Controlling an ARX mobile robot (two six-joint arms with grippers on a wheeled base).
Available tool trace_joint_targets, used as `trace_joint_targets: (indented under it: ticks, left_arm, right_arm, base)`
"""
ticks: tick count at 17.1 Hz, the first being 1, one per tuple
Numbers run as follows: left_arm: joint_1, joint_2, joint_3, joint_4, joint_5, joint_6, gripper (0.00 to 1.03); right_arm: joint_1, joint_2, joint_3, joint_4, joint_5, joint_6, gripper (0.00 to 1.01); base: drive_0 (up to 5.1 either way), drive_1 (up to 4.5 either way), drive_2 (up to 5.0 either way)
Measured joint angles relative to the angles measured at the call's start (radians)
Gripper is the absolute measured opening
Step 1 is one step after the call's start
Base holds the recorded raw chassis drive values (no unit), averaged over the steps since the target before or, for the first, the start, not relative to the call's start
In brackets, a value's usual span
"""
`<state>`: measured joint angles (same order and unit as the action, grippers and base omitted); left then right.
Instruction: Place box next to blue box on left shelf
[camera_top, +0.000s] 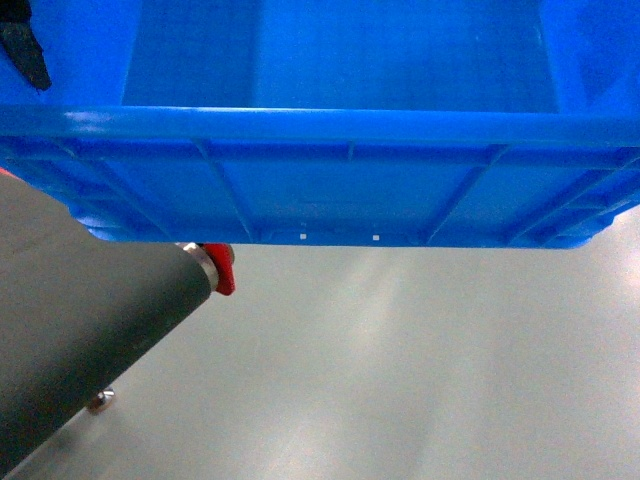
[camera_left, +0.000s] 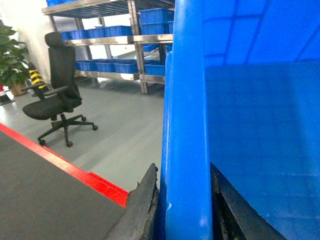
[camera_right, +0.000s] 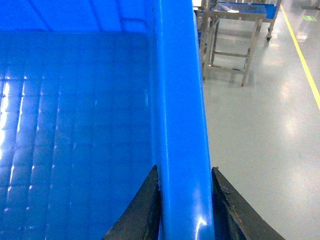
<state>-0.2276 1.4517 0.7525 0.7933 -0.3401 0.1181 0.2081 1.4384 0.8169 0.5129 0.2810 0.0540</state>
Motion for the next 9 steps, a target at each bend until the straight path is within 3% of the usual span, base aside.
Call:
trace_joint_targets:
  ticks: [9]
  left_arm:
    - [0.000, 0.000, 0.000, 0.000, 0.000, 0.001, 0.20]
  right_arm:
    - [0.000, 0.000, 0.000, 0.000, 0.000, 0.000, 0.22]
  base:
    - [-1.5, -1.54, -1.5]
